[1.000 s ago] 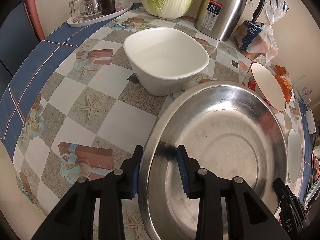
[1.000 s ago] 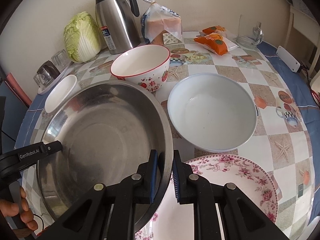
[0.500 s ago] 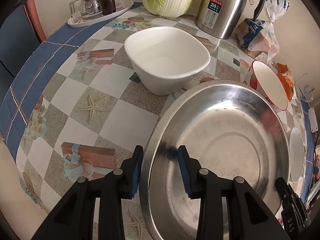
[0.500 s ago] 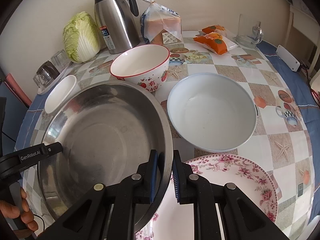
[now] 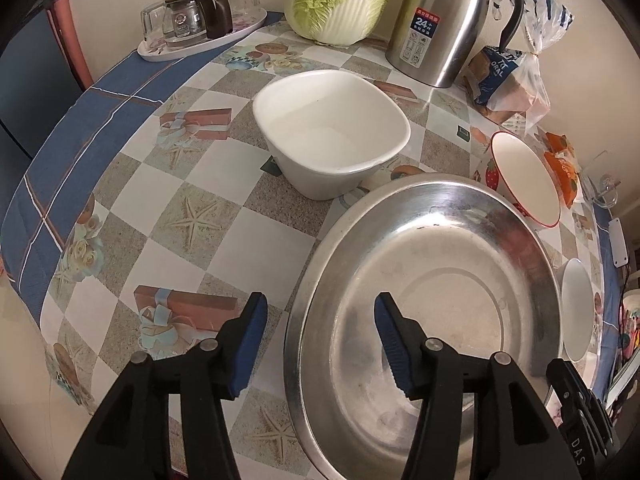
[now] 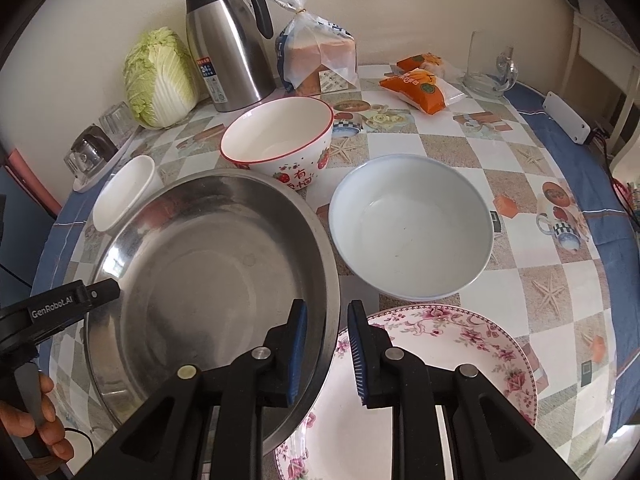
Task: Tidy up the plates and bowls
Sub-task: 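Open both tools and release the basin rim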
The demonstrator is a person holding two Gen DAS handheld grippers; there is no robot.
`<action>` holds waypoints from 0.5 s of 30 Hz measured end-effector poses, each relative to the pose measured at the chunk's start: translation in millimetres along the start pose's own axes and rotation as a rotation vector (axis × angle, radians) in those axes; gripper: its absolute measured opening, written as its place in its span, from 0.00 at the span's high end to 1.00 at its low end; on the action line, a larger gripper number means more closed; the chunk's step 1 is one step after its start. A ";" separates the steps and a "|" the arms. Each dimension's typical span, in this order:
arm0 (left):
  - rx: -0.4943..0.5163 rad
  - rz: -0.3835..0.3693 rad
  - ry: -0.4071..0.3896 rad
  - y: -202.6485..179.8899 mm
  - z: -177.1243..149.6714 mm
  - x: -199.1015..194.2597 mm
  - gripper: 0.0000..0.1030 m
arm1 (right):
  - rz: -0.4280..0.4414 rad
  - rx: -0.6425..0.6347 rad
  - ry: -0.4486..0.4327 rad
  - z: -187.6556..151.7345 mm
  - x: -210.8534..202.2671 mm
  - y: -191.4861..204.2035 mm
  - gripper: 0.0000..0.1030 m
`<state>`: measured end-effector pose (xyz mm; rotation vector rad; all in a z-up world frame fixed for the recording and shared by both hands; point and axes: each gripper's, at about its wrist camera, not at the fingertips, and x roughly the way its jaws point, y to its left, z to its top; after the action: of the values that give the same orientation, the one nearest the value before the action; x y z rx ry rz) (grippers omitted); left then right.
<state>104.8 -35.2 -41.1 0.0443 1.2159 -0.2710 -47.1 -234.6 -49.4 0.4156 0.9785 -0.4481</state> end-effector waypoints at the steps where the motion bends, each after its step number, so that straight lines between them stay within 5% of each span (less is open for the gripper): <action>1: 0.004 -0.003 0.000 -1.3 -0.4 -1.4 0.39 | -0.006 -0.002 0.001 0.0 -1.2 0.4 0.73; 3: 0.012 -0.008 -0.001 -3.3 -1.2 -3.7 0.34 | -0.018 -0.007 0.002 -0.6 -2.9 1.1 0.49; 4: 0.017 -0.008 -0.001 -4.3 -1.5 -4.8 0.32 | -0.018 -0.009 0.001 -1.0 -3.7 1.6 0.45; 11: 0.052 0.045 -0.007 -6.6 -3.9 -8.6 0.21 | -0.015 -0.053 0.000 -2.3 -4.9 9.4 0.32; 15: 0.067 0.056 -0.014 -7.7 -4.8 -8.7 0.11 | -0.017 -0.072 -0.007 -3.1 -4.2 13.5 0.15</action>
<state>95.8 -40.2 -33.9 0.1340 1.1897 -0.2623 -44.0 -220.9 -45.6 0.3405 0.9887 -0.4278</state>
